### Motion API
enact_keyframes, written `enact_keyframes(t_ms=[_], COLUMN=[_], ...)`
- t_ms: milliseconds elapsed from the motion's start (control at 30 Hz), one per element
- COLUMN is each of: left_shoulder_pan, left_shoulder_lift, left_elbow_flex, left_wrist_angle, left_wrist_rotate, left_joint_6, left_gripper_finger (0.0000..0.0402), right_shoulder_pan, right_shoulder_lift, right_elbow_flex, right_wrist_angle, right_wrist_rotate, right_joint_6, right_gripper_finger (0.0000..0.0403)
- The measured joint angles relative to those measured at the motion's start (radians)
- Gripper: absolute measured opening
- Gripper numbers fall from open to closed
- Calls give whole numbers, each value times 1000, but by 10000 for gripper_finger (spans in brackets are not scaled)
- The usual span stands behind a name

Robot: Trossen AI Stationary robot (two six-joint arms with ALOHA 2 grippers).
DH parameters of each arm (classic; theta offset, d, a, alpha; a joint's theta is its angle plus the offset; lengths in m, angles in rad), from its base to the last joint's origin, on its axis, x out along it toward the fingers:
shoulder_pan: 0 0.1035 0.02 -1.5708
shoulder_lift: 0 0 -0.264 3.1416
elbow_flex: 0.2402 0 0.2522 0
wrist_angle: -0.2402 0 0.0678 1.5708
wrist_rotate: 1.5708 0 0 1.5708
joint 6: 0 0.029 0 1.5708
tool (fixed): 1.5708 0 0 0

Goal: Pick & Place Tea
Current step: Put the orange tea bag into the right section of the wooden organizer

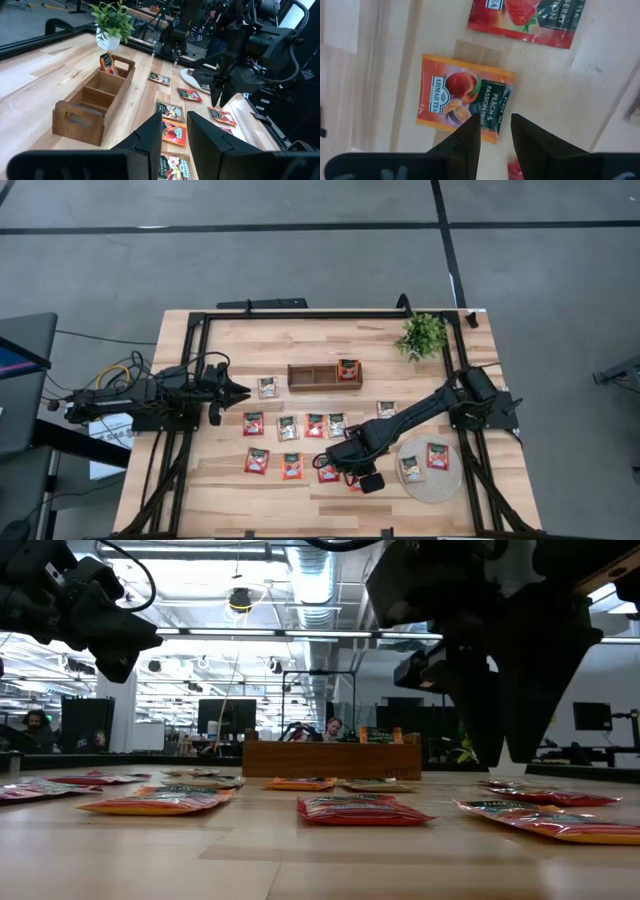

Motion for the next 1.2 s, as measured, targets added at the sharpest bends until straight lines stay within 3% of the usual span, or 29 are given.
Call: enact_keyframes(t_ms=[700,1200], left_shoulder_pan=[0,0], left_shoulder_lift=[0,0], left_elbow_flex=[0,0], left_wrist_angle=[-2,-2], left_wrist_rotate=[0,-1], left_joint_6=[0,0], left_gripper_finger=[83,83], right_shoulder_pan=[4,-4], right_shoulder_lift=[11,10], right_elbow_flex=[0,-80], right_wrist_angle=[26,77], right_wrist_rotate=[36,35], right_joint_6=[45,98], right_gripper_finger=[102,97])
